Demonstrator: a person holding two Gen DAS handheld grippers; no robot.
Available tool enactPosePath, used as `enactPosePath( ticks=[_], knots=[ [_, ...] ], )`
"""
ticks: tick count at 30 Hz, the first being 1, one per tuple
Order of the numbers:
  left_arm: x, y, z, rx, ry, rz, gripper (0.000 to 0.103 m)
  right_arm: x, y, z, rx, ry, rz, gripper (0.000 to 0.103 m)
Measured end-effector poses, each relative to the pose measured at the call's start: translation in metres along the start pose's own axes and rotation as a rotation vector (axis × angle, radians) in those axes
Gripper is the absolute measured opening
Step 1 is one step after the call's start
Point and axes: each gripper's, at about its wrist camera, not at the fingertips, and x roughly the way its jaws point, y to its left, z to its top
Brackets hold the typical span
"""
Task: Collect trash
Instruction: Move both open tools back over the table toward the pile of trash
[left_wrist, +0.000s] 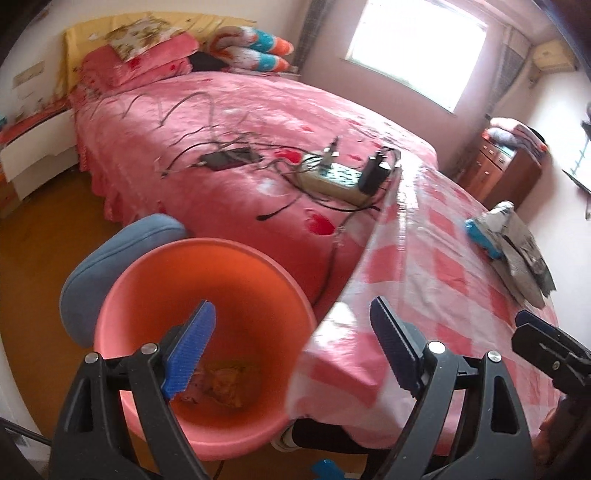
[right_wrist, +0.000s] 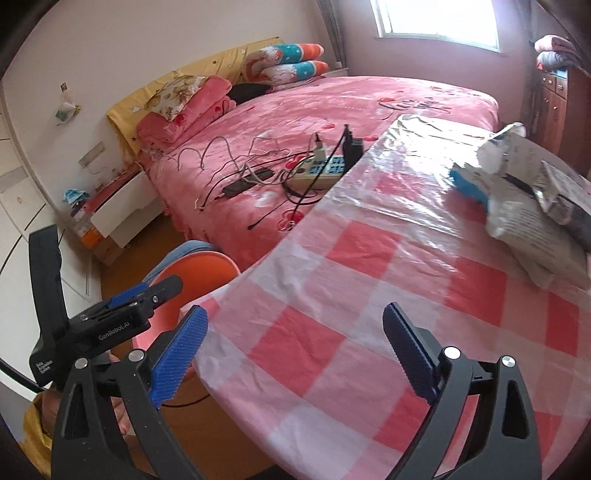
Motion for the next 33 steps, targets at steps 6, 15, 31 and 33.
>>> enactPosePath(
  ticks=[6,15,31,33],
  knots=[
    [-0.008,-0.032,0.004,0.069,-0.001,-0.034,0.086,-0.022,-0.017,-0.004,0.011,-0.037,-0.033,0.095],
    [-0.013,-0.086,0.016,0.179,-0.002,-0.068,0.086,-0.048,-0.056,-0.011,0.065,-0.077,-0.071,0.095],
    [0.017,-0.218,0.07,0.276,0.022,-0.273,0.086,-0.119,-0.201,0.01,0.304,-0.169,-0.147,0.095],
    [0.028,-0.233,0.081,0.255,0.036,-0.305,0.086,-0.124,-0.225,0.019,0.35,-0.174,-0.133,0.095]
  ],
)
